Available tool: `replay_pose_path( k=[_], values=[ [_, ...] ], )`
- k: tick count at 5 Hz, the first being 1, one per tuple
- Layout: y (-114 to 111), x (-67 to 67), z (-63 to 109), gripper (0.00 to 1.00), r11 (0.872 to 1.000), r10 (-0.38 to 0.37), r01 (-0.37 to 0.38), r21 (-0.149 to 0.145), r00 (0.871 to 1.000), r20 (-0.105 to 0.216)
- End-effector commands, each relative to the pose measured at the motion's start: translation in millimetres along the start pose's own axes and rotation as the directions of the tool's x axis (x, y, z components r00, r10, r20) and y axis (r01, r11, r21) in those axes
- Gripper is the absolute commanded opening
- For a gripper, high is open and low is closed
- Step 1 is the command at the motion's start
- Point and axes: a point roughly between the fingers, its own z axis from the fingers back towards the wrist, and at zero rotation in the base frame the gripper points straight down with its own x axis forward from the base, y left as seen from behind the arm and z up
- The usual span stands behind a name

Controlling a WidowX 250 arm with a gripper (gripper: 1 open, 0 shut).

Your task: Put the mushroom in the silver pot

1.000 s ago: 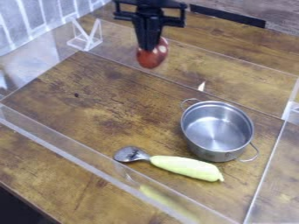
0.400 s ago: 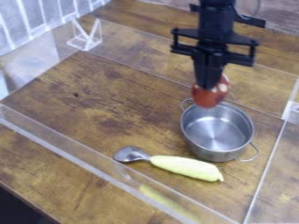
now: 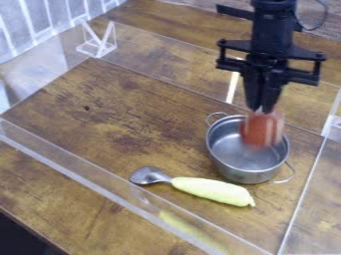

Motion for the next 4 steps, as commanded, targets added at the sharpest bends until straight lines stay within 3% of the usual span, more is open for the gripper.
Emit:
replay_pose_path(
  k=[1,4],
  values=[
    [-18.4,1.9,11.3,1.0,0.999,-0.031,0.032,-0.018,0.999,0.041],
    [17.9,8.6,6.2,1.0,0.997,-0.081,0.081,0.002,0.997,-0.018]
  ],
)
